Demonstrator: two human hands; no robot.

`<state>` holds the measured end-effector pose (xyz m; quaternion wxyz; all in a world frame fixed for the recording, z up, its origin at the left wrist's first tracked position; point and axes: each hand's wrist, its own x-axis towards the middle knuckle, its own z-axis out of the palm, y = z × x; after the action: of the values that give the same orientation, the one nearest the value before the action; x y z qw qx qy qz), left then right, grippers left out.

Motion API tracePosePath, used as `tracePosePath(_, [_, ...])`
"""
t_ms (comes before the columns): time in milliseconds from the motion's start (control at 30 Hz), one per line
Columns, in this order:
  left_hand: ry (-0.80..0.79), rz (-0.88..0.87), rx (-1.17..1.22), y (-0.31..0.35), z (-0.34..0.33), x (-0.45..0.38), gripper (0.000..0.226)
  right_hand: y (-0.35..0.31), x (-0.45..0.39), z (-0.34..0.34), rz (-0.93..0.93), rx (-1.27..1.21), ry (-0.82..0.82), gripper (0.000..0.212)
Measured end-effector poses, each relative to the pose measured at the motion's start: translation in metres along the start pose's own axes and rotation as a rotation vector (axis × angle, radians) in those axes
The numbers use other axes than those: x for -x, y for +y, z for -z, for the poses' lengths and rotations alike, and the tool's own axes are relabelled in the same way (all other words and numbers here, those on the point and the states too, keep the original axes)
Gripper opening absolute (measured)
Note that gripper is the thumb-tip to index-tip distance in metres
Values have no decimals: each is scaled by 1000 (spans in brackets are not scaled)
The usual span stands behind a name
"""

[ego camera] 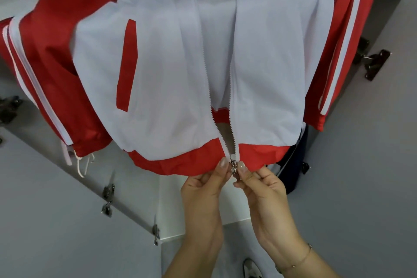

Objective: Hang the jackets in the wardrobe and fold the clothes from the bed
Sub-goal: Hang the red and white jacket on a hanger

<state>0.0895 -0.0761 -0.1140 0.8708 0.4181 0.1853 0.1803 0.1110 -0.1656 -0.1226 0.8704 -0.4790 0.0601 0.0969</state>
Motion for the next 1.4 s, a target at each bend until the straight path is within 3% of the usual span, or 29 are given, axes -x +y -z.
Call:
tracePosePath(367, [37,-39,-13,-7,-1,0,32,8,2,-9,61,-37,28,10])
tracePosePath(700, [-105,-8,-259,-9,12,-8,25,10,-7,0,96,26,123,19])
tracePosePath(967, [-50,8,-475,-14,29,-15,5,12,-7,13,-6,374,-51,23])
tracePosePath(1133, [-27,-37,-550,-20,37,-16,17,14,0,18,6,432,-111,8])
tracePosePath(1300, [13,-144,-690,-23,42,-18,44,8,1,23,-90,501,-124,29])
tracePosePath(1400, [-6,-150,-712,-23,44,-21,43,5,-1,24,-154,473,-108,32])
